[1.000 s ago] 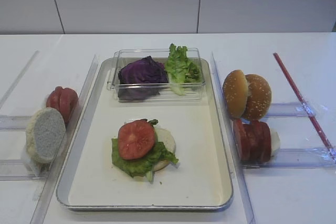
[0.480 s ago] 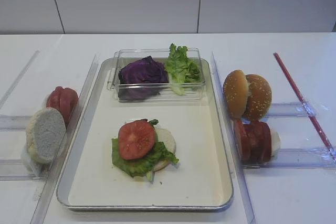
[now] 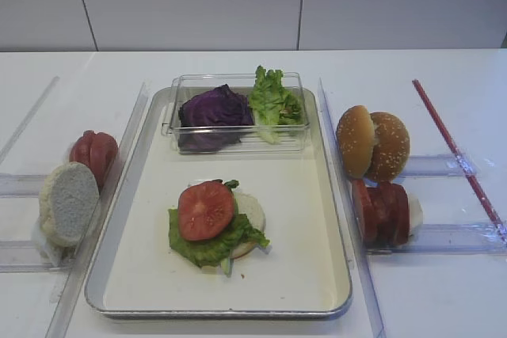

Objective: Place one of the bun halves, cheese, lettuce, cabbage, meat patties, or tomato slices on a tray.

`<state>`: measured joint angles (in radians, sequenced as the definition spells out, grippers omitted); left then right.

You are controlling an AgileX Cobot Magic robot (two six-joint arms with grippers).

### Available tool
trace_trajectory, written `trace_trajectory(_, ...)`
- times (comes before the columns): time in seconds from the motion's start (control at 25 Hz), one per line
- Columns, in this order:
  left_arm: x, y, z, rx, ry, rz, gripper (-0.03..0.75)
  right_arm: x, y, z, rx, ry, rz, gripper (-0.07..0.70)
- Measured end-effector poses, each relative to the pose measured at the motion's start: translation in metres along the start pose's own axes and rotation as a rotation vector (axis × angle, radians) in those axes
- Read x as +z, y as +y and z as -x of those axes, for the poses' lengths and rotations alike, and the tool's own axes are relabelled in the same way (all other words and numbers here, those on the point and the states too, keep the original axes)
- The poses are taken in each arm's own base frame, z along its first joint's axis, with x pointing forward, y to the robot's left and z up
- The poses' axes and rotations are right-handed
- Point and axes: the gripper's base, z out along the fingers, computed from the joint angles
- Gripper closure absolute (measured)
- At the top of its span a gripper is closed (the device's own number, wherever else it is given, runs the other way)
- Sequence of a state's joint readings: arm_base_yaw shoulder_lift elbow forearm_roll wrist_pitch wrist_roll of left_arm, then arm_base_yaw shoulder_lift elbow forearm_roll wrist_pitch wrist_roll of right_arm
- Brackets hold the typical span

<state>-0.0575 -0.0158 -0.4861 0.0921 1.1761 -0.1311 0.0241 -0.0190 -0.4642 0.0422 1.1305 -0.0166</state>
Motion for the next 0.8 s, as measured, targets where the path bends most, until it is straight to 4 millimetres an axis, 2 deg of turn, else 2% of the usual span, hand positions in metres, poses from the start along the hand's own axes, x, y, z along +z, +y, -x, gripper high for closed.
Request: trace_trajectory(0.8, 0.0000, 0.0000, 0.0000, 0.000, 0.000, 0.000, 0.267, 0.0000, 0.0000, 0.0000, 0.000, 0.000, 0.000, 0.176)
